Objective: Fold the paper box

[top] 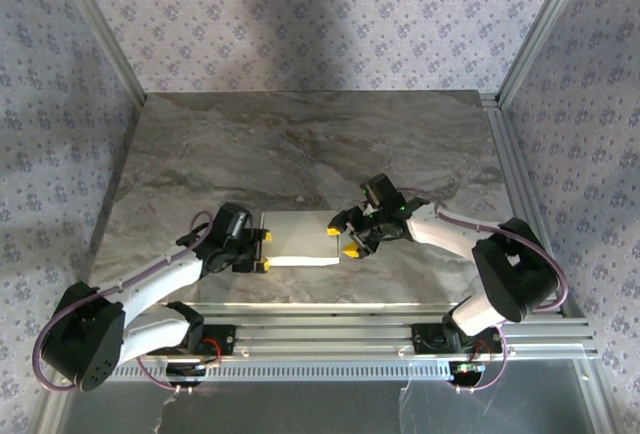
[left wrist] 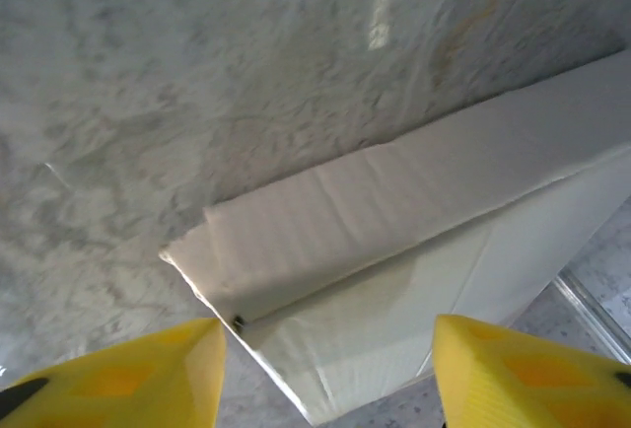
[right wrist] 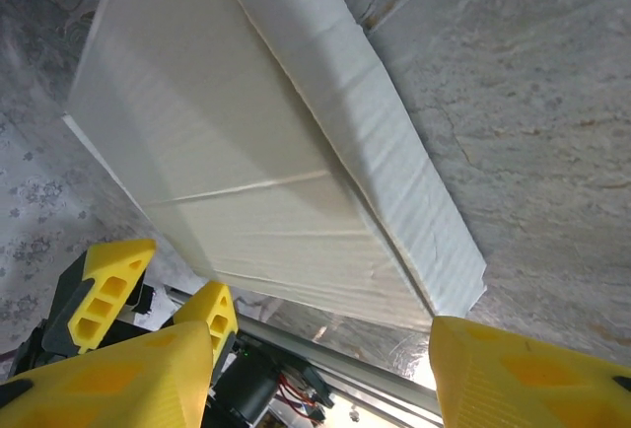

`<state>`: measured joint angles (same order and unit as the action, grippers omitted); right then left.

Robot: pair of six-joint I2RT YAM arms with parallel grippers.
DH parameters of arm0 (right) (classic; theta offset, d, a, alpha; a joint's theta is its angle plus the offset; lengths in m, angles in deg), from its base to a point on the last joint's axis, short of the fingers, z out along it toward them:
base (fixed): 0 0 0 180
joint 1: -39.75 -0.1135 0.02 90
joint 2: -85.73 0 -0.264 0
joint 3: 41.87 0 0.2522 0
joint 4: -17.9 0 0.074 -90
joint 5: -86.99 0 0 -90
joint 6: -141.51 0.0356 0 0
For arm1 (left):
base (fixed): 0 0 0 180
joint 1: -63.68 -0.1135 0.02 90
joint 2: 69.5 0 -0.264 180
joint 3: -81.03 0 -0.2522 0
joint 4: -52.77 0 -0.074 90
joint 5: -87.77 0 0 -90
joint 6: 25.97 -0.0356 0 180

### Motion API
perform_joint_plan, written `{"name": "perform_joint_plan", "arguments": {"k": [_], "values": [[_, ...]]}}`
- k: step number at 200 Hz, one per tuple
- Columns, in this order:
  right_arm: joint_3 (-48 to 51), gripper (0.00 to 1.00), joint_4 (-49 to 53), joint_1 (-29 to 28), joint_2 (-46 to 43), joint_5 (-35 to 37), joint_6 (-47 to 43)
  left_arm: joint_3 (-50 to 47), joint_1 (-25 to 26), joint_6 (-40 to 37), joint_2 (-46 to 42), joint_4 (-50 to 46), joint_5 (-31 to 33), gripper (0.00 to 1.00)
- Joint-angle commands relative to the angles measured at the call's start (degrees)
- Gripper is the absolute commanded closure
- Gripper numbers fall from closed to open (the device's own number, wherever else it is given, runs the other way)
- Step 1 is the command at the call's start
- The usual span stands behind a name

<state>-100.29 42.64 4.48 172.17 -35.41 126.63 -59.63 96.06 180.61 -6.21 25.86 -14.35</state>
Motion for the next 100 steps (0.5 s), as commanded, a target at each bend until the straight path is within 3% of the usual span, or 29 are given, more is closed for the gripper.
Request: {"name": "perform_joint_plan", "arguments": {"k": [1,35,78,100], "values": [[0.5,0.40,-2.5,0.5,1.5,-0.9,2.2,-2.0,0.6,-1.0,0.4,4.6,4.0,0.47],[0.0,0.40,-2.3,1.5,2.1,-0.9,1.6,-3.6,0.8,-2.3,-0.7,6.3,5.5,0.47],[-0.1,0.41,-3.4,2.0,3.2,-1.4,1.5,-6.2,0.8,-6.5,0.7,12.0,6.9,0.54],[-0.5,0.42,-3.7,2.6,4.3,-1.9,0.8,-6.6,0.8,-8.1,2.0,13.5,7.1,0.62]]}}
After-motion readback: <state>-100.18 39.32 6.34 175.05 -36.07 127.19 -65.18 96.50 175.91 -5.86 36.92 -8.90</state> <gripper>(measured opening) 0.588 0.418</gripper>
